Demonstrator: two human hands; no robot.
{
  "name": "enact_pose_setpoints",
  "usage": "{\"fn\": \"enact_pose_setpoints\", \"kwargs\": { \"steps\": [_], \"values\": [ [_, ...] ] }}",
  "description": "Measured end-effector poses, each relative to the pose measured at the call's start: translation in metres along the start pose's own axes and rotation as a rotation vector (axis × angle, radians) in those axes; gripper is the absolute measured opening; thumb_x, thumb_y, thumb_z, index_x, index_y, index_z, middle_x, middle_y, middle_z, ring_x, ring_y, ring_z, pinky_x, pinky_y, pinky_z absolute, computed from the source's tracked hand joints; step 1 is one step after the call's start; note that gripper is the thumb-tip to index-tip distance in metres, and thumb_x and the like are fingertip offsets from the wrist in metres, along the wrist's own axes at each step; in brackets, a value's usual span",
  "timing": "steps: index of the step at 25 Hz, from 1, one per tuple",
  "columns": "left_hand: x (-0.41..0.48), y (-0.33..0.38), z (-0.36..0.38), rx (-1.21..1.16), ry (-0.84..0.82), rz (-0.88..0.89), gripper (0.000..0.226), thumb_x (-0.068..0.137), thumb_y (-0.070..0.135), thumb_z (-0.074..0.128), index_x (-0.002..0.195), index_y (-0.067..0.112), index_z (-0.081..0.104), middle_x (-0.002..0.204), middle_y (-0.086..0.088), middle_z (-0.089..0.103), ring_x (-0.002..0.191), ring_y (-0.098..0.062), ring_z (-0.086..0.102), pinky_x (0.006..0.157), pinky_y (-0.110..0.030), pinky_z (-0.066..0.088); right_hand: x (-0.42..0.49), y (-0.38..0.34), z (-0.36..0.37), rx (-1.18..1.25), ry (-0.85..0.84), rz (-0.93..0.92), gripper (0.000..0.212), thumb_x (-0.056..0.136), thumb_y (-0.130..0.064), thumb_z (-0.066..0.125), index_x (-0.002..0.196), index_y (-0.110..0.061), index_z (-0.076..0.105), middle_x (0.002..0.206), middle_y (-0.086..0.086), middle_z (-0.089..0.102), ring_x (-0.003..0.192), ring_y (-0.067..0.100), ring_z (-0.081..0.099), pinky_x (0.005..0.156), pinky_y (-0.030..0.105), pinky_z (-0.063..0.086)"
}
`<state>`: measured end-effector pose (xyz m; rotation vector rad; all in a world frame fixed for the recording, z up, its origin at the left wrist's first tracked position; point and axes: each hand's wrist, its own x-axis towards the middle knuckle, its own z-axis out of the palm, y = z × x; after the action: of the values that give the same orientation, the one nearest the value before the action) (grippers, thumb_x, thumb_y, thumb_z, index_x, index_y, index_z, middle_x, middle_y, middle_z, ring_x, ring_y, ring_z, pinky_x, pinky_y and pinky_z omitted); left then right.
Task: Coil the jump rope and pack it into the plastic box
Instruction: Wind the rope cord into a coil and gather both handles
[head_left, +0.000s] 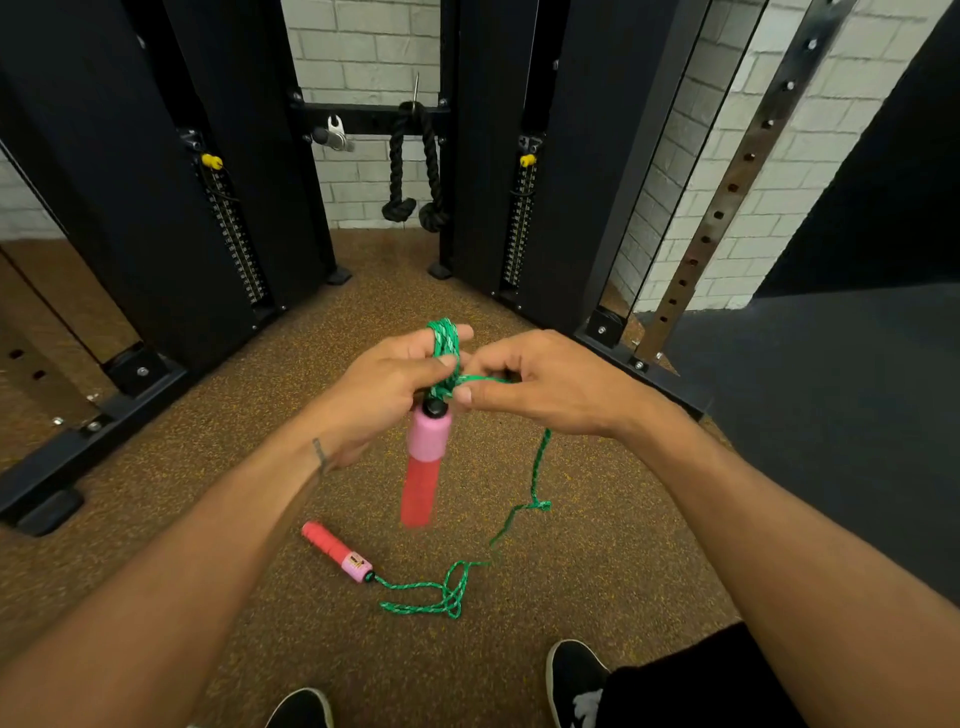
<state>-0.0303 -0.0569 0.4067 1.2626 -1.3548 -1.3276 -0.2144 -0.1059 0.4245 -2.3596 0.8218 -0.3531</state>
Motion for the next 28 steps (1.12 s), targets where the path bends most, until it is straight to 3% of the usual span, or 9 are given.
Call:
{"fn": "enact_pose_setpoints", "kwargs": {
  "steps": [3, 5, 9, 14, 17, 22, 25, 28],
  "values": [
    [-0.001, 0.000, -0.003, -0.043, -0.044, -0.008, 0.033, 0.094, 0.003, 0.050, 0.125, 0.005, 0.064, 0.116, -0.012, 0.073, 0.110, -0.022, 0.068, 0.104, -0.039, 0.044, 0.000, 0.002, -0.005, 0.142, 0.122, -0.009, 0.015, 0.091, -0.039, 0.066, 0.086, -0.026, 0.072, 0.085, -0.001, 0.074, 0.087, 0.025, 0.067, 0.083, 0.053, 0.050],
    [-0.004, 0.003, -0.007, -0.077, -0.098, -0.022, 0.037, 0.086, 0.008, 0.055, 0.121, 0.001, 0.065, 0.118, -0.019, 0.071, 0.116, -0.033, 0.064, 0.110, -0.048, 0.040, 0.000, 0.002, -0.005, 0.185, 0.173, -0.045, 0.018, 0.090, -0.038, 0.068, 0.089, -0.020, 0.068, 0.078, 0.001, 0.073, 0.078, 0.029, 0.065, 0.077, 0.051, 0.052],
    [-0.009, 0.007, -0.004, 0.109, -0.341, -0.005, 0.037, 0.091, 0.021, 0.062, 0.126, 0.010, 0.060, 0.116, -0.004, 0.074, 0.103, -0.014, 0.068, 0.094, -0.029, 0.050, 0.003, 0.002, -0.006, 0.210, 0.239, -0.095, 0.020, 0.086, -0.025, 0.075, 0.087, -0.010, 0.061, 0.073, 0.001, 0.057, 0.065, 0.016, 0.050, 0.063, 0.037, 0.044],
    [-0.010, 0.011, 0.002, -0.076, -0.250, 0.011, 0.043, 0.089, 0.023, 0.055, 0.122, -0.002, 0.062, 0.102, -0.005, 0.077, 0.086, -0.007, 0.069, 0.080, -0.017, 0.050, 0.003, 0.004, -0.011, 0.514, 0.254, -0.062, 0.008, 0.094, -0.004, 0.062, 0.089, -0.007, 0.057, 0.078, 0.002, 0.057, 0.064, -0.002, 0.058, 0.062, 0.013, 0.048],
    [-0.009, 0.013, 0.006, -0.110, -0.220, 0.034, 0.045, 0.088, 0.023, 0.055, 0.124, -0.003, 0.061, 0.098, -0.003, 0.078, 0.083, -0.004, 0.069, 0.078, -0.015, 0.050, 0.002, 0.000, -0.011, 0.557, 0.273, -0.042, 0.011, 0.099, -0.003, 0.054, 0.090, -0.007, 0.055, 0.078, -0.003, 0.053, 0.060, -0.008, 0.057, 0.054, 0.007, 0.044],
    [-0.012, 0.014, 0.005, -0.151, -0.260, 0.031, 0.041, 0.089, 0.021, 0.053, 0.126, 0.007, 0.061, 0.097, -0.004, 0.078, 0.080, -0.006, 0.067, 0.078, -0.016, 0.049, 0.004, 0.010, -0.010, 0.567, 0.212, 0.047, 0.016, 0.102, -0.018, 0.051, 0.089, -0.016, 0.061, 0.068, -0.015, 0.056, 0.056, -0.002, 0.047, 0.051, 0.011, 0.034],
    [-0.013, 0.012, 0.010, -0.179, -0.252, 0.015, 0.042, 0.089, 0.023, 0.051, 0.125, 0.004, 0.061, 0.099, -0.009, 0.077, 0.080, -0.008, 0.069, 0.078, -0.017, 0.051, 0.006, 0.019, -0.008, 0.540, 0.152, 0.125, 0.020, 0.101, -0.029, 0.050, 0.090, -0.021, 0.065, 0.074, -0.001, 0.055, 0.064, 0.010, 0.042, 0.056, 0.022, 0.035],
    [-0.011, 0.012, 0.011, -0.158, -0.257, -0.004, 0.042, 0.090, 0.026, 0.050, 0.123, 0.003, 0.062, 0.098, -0.011, 0.077, 0.078, -0.009, 0.069, 0.076, -0.017, 0.051, 0.006, 0.025, -0.004, 0.607, 0.091, 0.195, 0.022, 0.103, -0.024, 0.050, 0.088, -0.020, 0.066, 0.088, 0.012, 0.054, 0.072, 0.019, 0.045, 0.062, 0.024, 0.040]
  ]
}}
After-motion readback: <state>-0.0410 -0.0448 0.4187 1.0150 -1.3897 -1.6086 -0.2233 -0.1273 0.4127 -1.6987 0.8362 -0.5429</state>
